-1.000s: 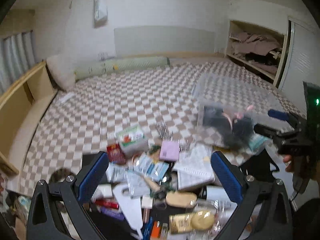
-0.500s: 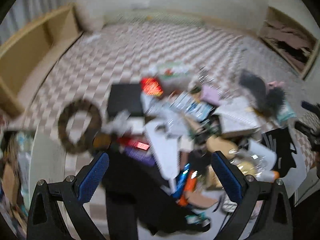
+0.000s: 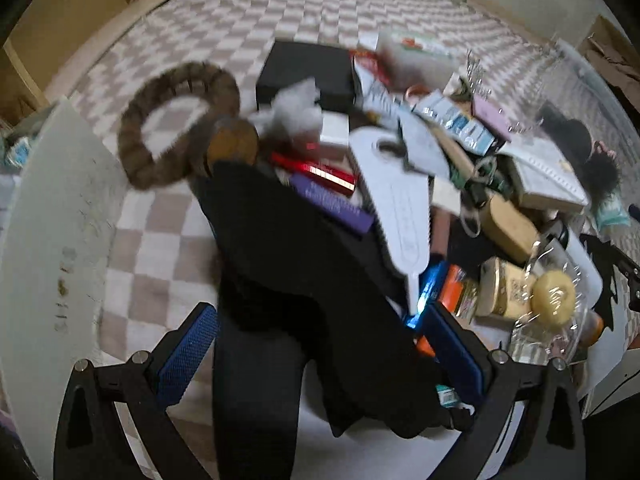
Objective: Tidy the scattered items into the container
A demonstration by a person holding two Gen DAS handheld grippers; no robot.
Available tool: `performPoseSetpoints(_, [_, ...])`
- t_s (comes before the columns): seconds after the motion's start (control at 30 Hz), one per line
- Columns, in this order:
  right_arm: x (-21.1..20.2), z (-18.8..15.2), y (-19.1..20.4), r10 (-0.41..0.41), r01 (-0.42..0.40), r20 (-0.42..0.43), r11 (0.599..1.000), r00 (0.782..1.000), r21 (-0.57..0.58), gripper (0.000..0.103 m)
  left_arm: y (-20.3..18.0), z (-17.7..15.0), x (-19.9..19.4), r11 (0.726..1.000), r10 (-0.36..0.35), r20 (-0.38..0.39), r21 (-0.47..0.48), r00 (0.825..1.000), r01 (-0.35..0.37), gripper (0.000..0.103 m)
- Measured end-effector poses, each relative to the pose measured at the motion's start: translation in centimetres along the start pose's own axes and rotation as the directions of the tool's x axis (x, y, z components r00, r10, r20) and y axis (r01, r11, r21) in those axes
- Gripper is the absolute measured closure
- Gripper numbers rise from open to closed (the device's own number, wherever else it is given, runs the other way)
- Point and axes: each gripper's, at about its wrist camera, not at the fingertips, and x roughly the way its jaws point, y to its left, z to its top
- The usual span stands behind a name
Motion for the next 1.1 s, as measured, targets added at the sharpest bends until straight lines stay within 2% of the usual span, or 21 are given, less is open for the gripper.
performPoseSetpoints(0.17, [1.4, -0.1, 0.8, -0.030, 0.028, -0.027, 0.998, 0.999, -0.063, 0.000, -0.5, -0.1, 1.3, 1.000, 0.011, -0.029, 0.005, 1.000, -0.011, 0.000])
performPoseSetpoints(0.27, [2.1, -0.2, 1.2, -0.099, 0.095, -0.020, 0.987, 0.995, -0.131, 0.000, -0.8, -0.1, 2.1, 1.000, 0.018, -0.046, 0.009, 0.999, -0.018, 0.001])
performPoseSetpoints(0.33, [2.4, -0.3, 1.9, -0.160, 0.158, 0.011, 0.965, 0.987, -0.207, 0.000, -0.9, -0.1, 2.6, 1.000, 0.024, -0.056, 0.014, 0.998, -0.023, 0.004])
performPoseSetpoints(0.4, [2.7, -0.3, 2.6, -0.211, 0.216, 0.047, 0.936, 0.976, -0.277, 0.002, -1.0, 0.0, 3.1, 0.999, 0.030, -0.064, 0.022, 0.998, -0.029, 0.025])
performPoseSetpoints(0.5, [3.4, -0.2, 3.9, -0.265, 0.279, 0.090, 0.884, 0.960, -0.374, 0.013, -1.1, 0.1, 3.6, 0.999, 0.029, -0.074, 0.030, 0.997, -0.026, 0.032])
performPoseSetpoints(0.53, [3.6, -0.1, 4.3, -0.276, 0.293, 0.100, 0.868, 0.956, -0.402, 0.013, -1.2, 0.1, 3.6, 0.999, 0.022, -0.075, 0.032, 0.997, -0.020, 0.034])
performPoseSetpoints(0.67, [4.4, 0.4, 5.9, -0.311, 0.336, 0.137, 0.801, 0.941, -0.494, 0.018, -1.9, 0.3, 3.6, 0.998, -0.015, -0.081, 0.057, 0.997, 0.020, 0.060])
performPoseSetpoints(0.77, [5.0, 1.1, 6.4, -0.319, 0.340, 0.132, 0.786, 0.938, -0.517, 0.026, -3.1, 0.3, 3.2, 0.994, -0.015, -0.071, 0.107, 0.997, 0.023, 0.068])
performPoseSetpoints(0.83, [5.5, 1.6, 6.9, -0.321, 0.336, 0.125, 0.775, 0.939, -0.535, 0.034, -3.4, 0.2, 3.1, 0.993, -0.028, -0.070, 0.117, 0.997, 0.036, 0.070])
performPoseSetpoints(1.0, [6.3, 2.6, 8.2, -0.309, 0.325, 0.128, 0.754, 0.943, -0.571, 0.043, -4.0, 0.0, 2.6, 0.988, -0.062, -0.068, 0.135, 0.996, 0.071, 0.073])
performPoseSetpoints(1.07, [6.6, 2.9, 8.5, -0.296, 0.308, 0.119, 0.753, 0.948, -0.582, 0.051, -4.2, 0.0, 2.5, 0.987, -0.074, -0.067, 0.135, 0.995, 0.082, 0.075])
performPoseSetpoints(1.1, [6.8, 3.1, 8.5, -0.281, 0.283, 0.095, 0.765, 0.955, -0.579, 0.060, -4.3, 0.0, 2.4, 0.987, -0.077, -0.065, 0.134, 0.995, 0.085, 0.076])
